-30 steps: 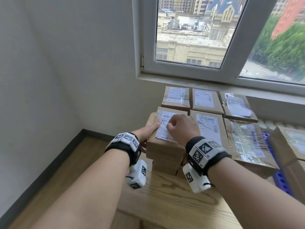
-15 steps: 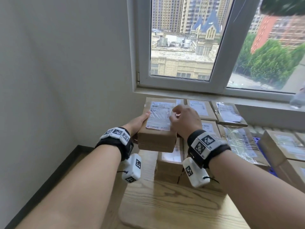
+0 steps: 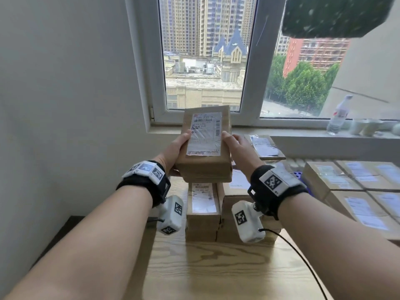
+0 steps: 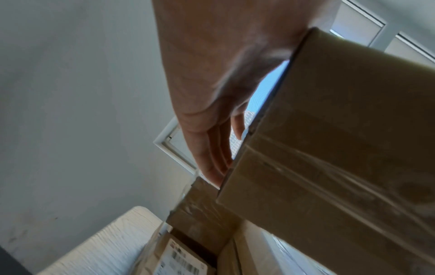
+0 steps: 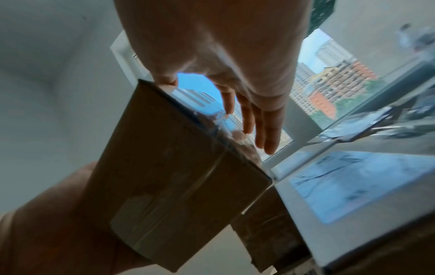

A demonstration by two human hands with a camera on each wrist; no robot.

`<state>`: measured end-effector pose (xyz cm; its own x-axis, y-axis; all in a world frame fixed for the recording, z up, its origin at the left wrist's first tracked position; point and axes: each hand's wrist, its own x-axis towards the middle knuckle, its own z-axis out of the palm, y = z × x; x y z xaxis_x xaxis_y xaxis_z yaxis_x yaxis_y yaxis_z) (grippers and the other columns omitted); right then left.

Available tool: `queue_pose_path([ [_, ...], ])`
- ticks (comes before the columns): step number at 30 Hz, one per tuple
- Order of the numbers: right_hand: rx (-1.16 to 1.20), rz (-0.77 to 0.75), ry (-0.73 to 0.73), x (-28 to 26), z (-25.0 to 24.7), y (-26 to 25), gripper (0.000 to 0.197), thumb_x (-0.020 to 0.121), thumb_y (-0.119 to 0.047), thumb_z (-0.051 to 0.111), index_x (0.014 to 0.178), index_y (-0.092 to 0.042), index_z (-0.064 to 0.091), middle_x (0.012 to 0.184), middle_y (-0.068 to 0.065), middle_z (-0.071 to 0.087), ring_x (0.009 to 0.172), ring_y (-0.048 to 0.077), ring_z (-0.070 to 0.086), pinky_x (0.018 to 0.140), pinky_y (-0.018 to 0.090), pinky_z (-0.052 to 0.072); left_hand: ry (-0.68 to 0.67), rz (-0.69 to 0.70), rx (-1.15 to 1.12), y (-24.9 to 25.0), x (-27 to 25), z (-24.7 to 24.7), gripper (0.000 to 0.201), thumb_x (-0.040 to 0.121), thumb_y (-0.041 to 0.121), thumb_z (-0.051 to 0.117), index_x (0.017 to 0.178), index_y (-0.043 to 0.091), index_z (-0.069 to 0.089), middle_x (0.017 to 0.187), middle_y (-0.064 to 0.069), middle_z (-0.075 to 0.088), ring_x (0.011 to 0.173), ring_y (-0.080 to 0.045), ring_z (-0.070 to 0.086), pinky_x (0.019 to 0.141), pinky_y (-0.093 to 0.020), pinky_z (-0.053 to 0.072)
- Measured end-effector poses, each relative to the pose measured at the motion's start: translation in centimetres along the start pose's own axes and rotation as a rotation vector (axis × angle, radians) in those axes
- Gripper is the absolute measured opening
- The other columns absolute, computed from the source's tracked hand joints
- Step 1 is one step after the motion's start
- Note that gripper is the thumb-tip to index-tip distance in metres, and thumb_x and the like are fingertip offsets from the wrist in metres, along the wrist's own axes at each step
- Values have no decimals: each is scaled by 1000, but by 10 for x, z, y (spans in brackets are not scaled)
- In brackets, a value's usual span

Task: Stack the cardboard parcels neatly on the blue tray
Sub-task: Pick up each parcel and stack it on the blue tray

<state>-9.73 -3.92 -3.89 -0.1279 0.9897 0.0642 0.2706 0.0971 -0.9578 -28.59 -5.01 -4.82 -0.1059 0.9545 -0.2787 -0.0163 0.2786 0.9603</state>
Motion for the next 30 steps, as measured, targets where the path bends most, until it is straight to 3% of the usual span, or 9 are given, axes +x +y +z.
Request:
queue_pose_path([
  [3,71,25,50,-5,-23,6,88,72,-73,50,140,-18,44,122,6,65,103,21,67,86,50,58,-60,10,-18,0,2,27,80,72,77,55,119,14,65,107,-16,73,84,-29,68,91,-50,55],
  [6,95,42,95,-8,-50,13,86,72,-72,52,137,-15,45,118,8,66,100,23,68,84,54,58,-122,46,-34,1,7,57,51,97,57,41,103,13,65,69,-5,73,52,-17,67,53,-24,56],
  [10,118,69,163,-13,-99,28,61,91,-56,54,137,-16,43,120,9,65,97,21,67,86,48,58,-210,44,-55,1,13,108,55,91,64,47,112,16,66,94,-10,72,73,-24,66,84,-40,52],
  [14,134,80,250,-20,-158,47,72,81,-61,59,136,-17,46,114,7,67,98,22,68,90,44,57,-255,78,-34,2,12,173,47,93,60,46,106,19,65,85,-5,74,67,-20,69,66,-31,57],
  [16,133,77,271,-24,-188,57,62,88,-54,58,135,-15,47,109,6,69,91,18,69,79,37,58,-281,99,-58,1,10,208,42,96,54,44,105,18,64,79,-3,75,61,-16,70,56,-25,57],
  [20,138,85,298,-35,-250,81,58,92,-49,57,137,-15,46,114,5,66,83,11,65,66,26,50,-322,122,-32,-3,9,275,39,98,53,42,106,21,63,85,-3,74,65,-15,69,59,-25,56],
  [24,141,102,242,-48,-316,109,71,84,-57,59,142,-19,41,127,2,59,93,11,62,80,34,55,-340,89,-43,-11,10,344,44,97,55,43,111,19,63,92,-6,72,68,-17,69,62,-28,57],
  [27,147,127,228,-58,-364,130,84,69,-60,61,144,-25,42,131,6,60,92,13,63,80,36,55,-329,67,-56,-19,9,400,40,99,50,42,108,17,63,79,-2,73,57,-11,69,51,-21,55],
  [30,178,150,201,-66,-408,152,74,77,-48,62,144,-25,42,130,5,61,91,9,66,67,24,52,-357,47,-78,-28,9,452,36,101,46,40,98,17,62,68,0,72,50,-9,68,44,-18,52],
])
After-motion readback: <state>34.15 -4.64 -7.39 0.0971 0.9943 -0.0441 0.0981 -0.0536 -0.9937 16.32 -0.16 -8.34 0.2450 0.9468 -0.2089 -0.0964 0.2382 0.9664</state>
